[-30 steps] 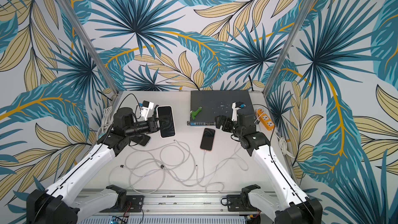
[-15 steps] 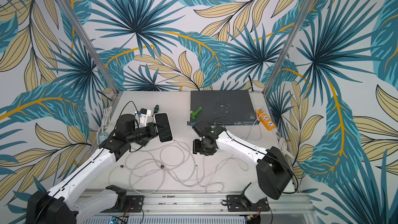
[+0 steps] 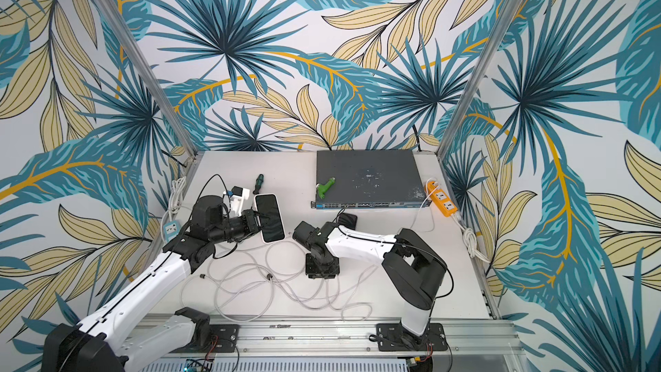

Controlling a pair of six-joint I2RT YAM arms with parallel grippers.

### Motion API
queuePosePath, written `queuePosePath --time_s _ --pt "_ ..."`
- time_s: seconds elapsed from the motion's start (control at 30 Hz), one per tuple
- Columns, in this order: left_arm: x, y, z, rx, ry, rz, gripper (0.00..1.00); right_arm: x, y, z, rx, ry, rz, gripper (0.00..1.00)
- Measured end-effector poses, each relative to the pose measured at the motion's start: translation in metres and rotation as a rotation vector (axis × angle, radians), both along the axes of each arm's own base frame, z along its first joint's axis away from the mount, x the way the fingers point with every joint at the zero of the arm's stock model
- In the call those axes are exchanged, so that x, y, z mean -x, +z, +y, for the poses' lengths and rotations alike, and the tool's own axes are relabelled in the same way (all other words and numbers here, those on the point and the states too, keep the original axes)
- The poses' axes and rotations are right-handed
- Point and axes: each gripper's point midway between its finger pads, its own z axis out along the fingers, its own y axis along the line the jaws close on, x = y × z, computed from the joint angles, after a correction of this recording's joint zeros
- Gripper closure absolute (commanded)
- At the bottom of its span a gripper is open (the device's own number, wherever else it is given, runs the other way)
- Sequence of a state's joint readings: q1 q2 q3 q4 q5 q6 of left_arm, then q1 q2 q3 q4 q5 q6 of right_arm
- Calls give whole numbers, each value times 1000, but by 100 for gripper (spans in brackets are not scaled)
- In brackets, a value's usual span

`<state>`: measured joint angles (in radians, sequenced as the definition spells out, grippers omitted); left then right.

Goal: Plug the charging cable into the phone
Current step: Pick up the charging cable from the center of the board.

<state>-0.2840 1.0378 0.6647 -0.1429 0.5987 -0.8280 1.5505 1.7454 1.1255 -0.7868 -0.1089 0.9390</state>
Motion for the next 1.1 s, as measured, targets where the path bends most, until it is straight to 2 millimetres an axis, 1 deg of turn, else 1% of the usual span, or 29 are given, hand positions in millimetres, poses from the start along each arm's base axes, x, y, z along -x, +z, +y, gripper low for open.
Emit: queuePosePath --time_s 0.1,0.23,0.33,0.6,0.87,0.97,1.1 --pt "2 -12 0 -3 1 31 100 2 5 -6 -8 -14 1 66" --pt "1 -12 -1 -1 -1 28 100 4 7 -7 -14 -16 -2 66" --pt "0 -11 -1 0 -1 24 100 4 3 -12 1 -19 -4 67" --pt "0 -12 -1 -1 -1 26 100 1 -13 -35 61 -31 -30 69" --pt "0 -13 -1 -8 -5 22 100 0 -18 -30 60 -22 -37 71" --pt "0 -13 -1 -10 -7 19 100 0 -22 -27 70 -14 -40 73" --pt "0 -13 -1 -11 -8 19 100 -1 -22 -25 59 -11 -39 76"
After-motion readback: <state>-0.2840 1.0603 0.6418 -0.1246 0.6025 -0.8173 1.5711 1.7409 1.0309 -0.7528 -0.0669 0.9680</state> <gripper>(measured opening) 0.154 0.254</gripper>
